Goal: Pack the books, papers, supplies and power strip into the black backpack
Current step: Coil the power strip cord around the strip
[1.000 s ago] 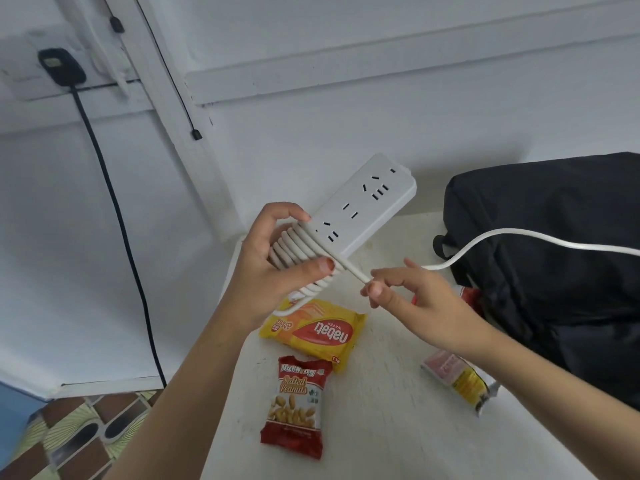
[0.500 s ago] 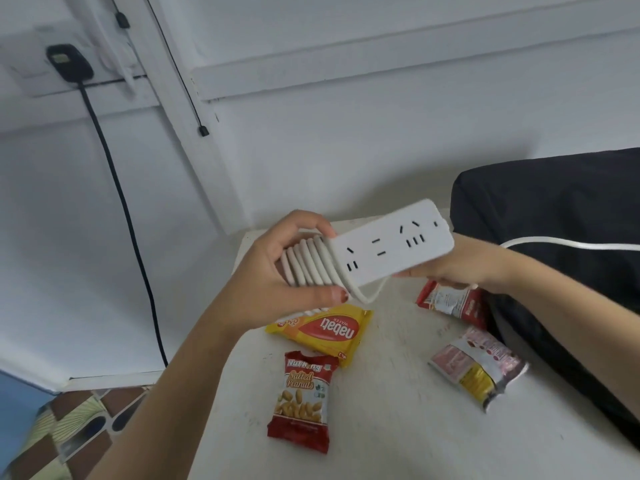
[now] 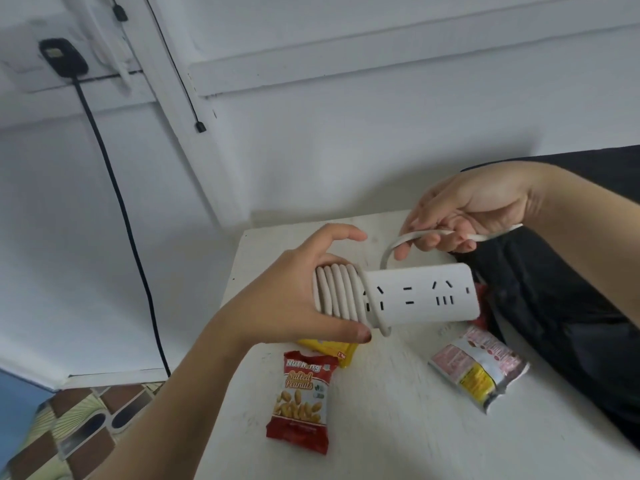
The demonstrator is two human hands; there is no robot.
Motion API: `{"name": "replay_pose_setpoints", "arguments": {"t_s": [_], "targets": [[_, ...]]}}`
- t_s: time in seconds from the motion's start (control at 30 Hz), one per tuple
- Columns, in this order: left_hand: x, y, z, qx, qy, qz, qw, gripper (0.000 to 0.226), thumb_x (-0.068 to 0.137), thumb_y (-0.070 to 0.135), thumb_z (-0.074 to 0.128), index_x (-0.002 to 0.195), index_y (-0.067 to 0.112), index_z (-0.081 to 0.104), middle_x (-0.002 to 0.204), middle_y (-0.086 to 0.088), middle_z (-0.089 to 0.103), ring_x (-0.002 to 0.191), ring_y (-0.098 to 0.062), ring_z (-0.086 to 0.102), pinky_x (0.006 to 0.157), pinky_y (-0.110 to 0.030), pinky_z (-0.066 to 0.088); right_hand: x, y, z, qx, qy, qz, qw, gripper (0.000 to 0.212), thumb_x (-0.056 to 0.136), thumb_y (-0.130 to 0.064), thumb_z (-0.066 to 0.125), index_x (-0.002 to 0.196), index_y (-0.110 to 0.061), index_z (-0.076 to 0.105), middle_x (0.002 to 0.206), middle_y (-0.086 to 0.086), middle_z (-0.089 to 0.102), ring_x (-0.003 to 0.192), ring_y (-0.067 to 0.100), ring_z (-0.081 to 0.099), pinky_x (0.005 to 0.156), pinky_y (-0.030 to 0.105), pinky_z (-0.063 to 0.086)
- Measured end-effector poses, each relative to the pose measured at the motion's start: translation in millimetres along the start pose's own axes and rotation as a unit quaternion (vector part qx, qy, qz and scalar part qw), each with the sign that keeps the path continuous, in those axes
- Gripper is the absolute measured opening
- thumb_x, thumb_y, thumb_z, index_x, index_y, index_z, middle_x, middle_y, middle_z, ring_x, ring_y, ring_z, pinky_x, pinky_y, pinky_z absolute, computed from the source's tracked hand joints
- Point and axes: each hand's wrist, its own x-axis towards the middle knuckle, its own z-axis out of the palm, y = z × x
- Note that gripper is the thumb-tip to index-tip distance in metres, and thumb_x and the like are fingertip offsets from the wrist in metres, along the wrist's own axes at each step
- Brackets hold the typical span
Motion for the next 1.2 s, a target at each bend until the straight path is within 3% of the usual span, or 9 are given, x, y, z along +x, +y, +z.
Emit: {"name": "replay_pose_setpoints", "arguments": {"t_s": [0.13, 0.27, 0.37, 0.47, 0.6, 0.73, 0.87, 1.0, 1.2], "targets": [[10, 0, 5, 0.093, 0.006, -0.034, 0.995, 0.098, 0.055, 0.045, 0.085, 0.132, 0.054, 0.025, 0.103, 0.020, 0.057, 0.086, -0.001, 0.060, 0.078, -0.028, 0.055, -3, -10, 19, -0.089, 0.040, -0.025, 0.995, 0.029, 0.091, -0.009, 0.051, 0.111, 0.010, 0.061, 0.069, 0.003, 0.062, 0.050, 0.007, 0.057, 0.049, 0.018, 0.051], [17, -2, 7, 0.140, 0.032, -0.020, 0.989, 0.086, 0.057, 0.050, 0.082, 0.131, 0.046, 0.038, 0.095, 0.025, 0.053, 0.086, 0.001, 0.056, 0.073, -0.022, 0.051, 0, -5, 44, -0.129, 0.122, -0.069, 0.982, 0.024, 0.094, -0.005, 0.047, 0.105, 0.007, 0.064, 0.074, 0.006, 0.066, 0.059, 0.011, 0.064, 0.057, 0.019, 0.053], [20, -5, 10, 0.117, 0.060, -0.001, 0.991, 0.074, 0.059, 0.046, 0.082, 0.124, 0.044, 0.046, 0.090, 0.026, 0.056, 0.086, 0.005, 0.057, 0.068, -0.013, 0.048, 0, 2, 59, -0.173, 0.187, -0.086, 0.963, 0.022, 0.095, -0.008, 0.048, 0.098, 0.004, 0.067, 0.081, 0.014, 0.070, 0.068, 0.015, 0.069, 0.063, 0.020, 0.055], [23, -12, 10, 0.071, 0.095, 0.009, 0.993, 0.065, 0.059, 0.041, 0.084, 0.116, 0.043, 0.052, 0.093, 0.023, 0.060, 0.089, 0.007, 0.057, 0.067, -0.010, 0.048, -3, 8, 71, -0.186, 0.242, -0.090, 0.948, 0.018, 0.095, -0.014, 0.051, 0.095, -0.006, 0.068, 0.081, 0.006, 0.073, 0.073, 0.014, 0.071, 0.069, 0.021, 0.057], [25, -22, 10, 0.020, 0.145, 0.006, 0.989, 0.062, 0.059, 0.031, 0.087, 0.112, 0.037, 0.056, 0.096, 0.023, 0.060, 0.091, 0.007, 0.056, 0.068, -0.007, 0.045, -2, 25, 84, -0.299, 0.335, -0.093, 0.889, 0.017, 0.094, -0.025, 0.052, 0.088, -0.023, 0.068, 0.075, -0.009, 0.072, 0.064, 0.003, 0.066, 0.067, 0.021, 0.055], [24, -28, 12, -0.017, 0.184, 0.005, 0.983, 0.060, 0.058, 0.024, 0.088, 0.109, 0.031, 0.058, 0.095, 0.019, 0.059, 0.089, 0.004, 0.057, 0.068, -0.008, 0.044, 8, 53, 91, -0.367, 0.434, -0.105, 0.816, 0.025, 0.094, -0.036, 0.049, 0.087, -0.022, 0.069, 0.074, -0.001, 0.069, 0.064, 0.018, 0.063, 0.065, 0.038, 0.055], [24, -34, 16, -0.046, 0.209, 0.005, 0.977, 0.064, 0.052, 0.030, 0.089, 0.108, 0.033, 0.057, 0.095, 0.024, 0.058, 0.090, 0.002, 0.057, 0.069, -0.009, 0.046, 16, 81, 97, -0.376, 0.516, -0.153, 0.754, 0.033, 0.092, -0.041, 0.040, 0.098, -0.023, 0.067, 0.077, -0.005, 0.067, 0.070, 0.011, 0.061, 0.067, 0.037, 0.053], [26, -34, 22, -0.075, 0.229, 0.018, 0.970, 0.065, 0.048, 0.035, 0.085, 0.107, 0.034, 0.056, 0.096, 0.024, 0.059, 0.091, 0.002, 0.058, 0.069, -0.009, 0.046, 20, 97, 95, -0.326, 0.507, -0.167, 0.780, 0.036, 0.090, -0.041, 0.038, 0.105, -0.025, 0.066, 0.070, -0.012, 0.063, 0.062, 0.009, 0.059, 0.062, 0.033, 0.054], [32, -29, 29, -0.153, 0.250, 0.026, 0.956, 0.062, 0.056, 0.012, 0.088, 0.104, 0.033, 0.055, 0.093, 0.020, 0.060, 0.088, 0.007, 0.058, 0.070, -0.010, 0.047, 25, 108, 100, -0.258, 0.474, -0.315, 0.781, 0.036, 0.095, -0.039, 0.039, 0.126, -0.034, 0.056, 0.072, -0.013, 0.061, 0.055, 0.014, 0.054, 0.049, 0.030, 0.047]]}}
